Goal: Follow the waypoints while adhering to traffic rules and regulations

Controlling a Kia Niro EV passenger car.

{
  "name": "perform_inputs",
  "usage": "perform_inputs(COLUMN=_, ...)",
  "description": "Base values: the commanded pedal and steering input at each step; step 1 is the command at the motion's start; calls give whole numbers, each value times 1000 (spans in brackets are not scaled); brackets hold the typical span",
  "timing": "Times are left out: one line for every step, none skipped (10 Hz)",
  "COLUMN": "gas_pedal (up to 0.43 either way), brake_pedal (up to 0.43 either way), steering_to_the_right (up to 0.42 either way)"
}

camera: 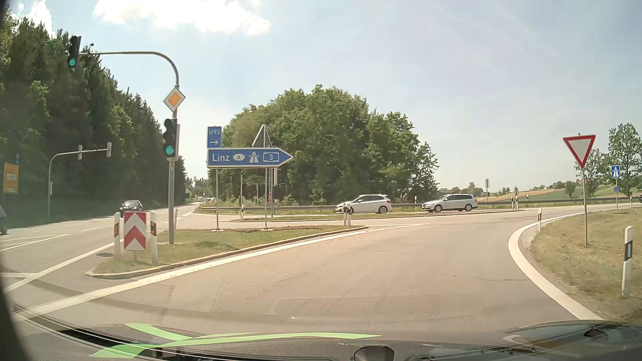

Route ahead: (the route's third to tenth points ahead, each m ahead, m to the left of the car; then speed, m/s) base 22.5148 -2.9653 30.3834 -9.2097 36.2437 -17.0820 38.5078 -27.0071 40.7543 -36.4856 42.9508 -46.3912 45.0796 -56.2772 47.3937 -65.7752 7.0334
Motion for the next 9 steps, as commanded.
perform_inputs(gas_pedal=47, brake_pedal=0, steering_to_the_right=100)
perform_inputs(gas_pedal=47, brake_pedal=0, steering_to_the_right=101)
perform_inputs(gas_pedal=47, brake_pedal=0, steering_to_the_right=101)
perform_inputs(gas_pedal=47, brake_pedal=0, steering_to_the_right=101)
perform_inputs(gas_pedal=47, brake_pedal=0, steering_to_the_right=101)
perform_inputs(gas_pedal=47, brake_pedal=0, steering_to_the_right=100)
perform_inputs(gas_pedal=47, brake_pedal=0, steering_to_the_right=100)
perform_inputs(gas_pedal=47, brake_pedal=0, steering_to_the_right=101)
perform_inputs(gas_pedal=47, brake_pedal=0, steering_to_the_right=100)
